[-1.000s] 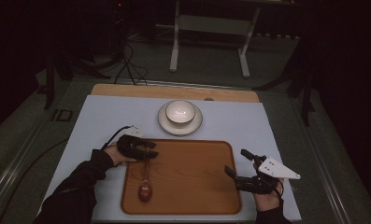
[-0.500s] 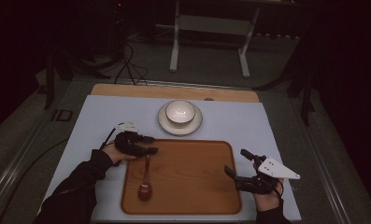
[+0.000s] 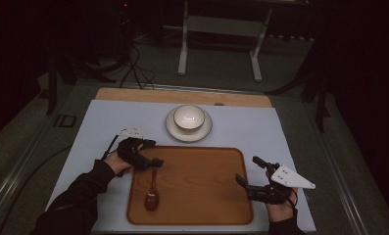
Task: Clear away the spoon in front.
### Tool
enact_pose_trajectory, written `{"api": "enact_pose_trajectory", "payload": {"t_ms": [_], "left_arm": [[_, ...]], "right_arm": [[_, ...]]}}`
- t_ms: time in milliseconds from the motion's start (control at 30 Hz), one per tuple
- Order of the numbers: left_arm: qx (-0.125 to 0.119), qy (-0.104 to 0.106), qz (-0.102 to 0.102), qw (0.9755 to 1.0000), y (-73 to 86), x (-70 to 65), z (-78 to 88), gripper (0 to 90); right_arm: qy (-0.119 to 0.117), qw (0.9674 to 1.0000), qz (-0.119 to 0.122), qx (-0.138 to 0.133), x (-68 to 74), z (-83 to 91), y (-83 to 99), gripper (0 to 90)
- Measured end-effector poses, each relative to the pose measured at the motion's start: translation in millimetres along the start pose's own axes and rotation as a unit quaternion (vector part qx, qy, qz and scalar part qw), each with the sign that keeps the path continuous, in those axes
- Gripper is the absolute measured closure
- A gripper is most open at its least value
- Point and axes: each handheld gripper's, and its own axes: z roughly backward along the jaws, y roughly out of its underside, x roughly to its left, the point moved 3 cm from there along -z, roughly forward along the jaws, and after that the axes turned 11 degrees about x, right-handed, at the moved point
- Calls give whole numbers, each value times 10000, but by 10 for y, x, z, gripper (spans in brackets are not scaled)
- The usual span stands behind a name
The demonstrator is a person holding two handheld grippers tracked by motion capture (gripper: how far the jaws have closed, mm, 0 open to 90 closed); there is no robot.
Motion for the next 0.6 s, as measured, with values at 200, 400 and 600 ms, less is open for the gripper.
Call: {"api": "enact_pose_trajectory", "payload": {"t_ms": [200, 400, 600], "left_arm": [[-211, 33, 15, 9998, -31, -92, 157, 10], [-308, 15, 35, 9995, -10, -190, 325, 11], [-467, -56, 54, 9989, 38, -274, 474, 11]], "right_arm": [[12, 10000, -3, 6, -3, 3, 1, 142], [1, 10000, 15, 11, 3, -5, 2, 142], [1, 10000, 18, 25, 4, -13, 5, 142]]}}
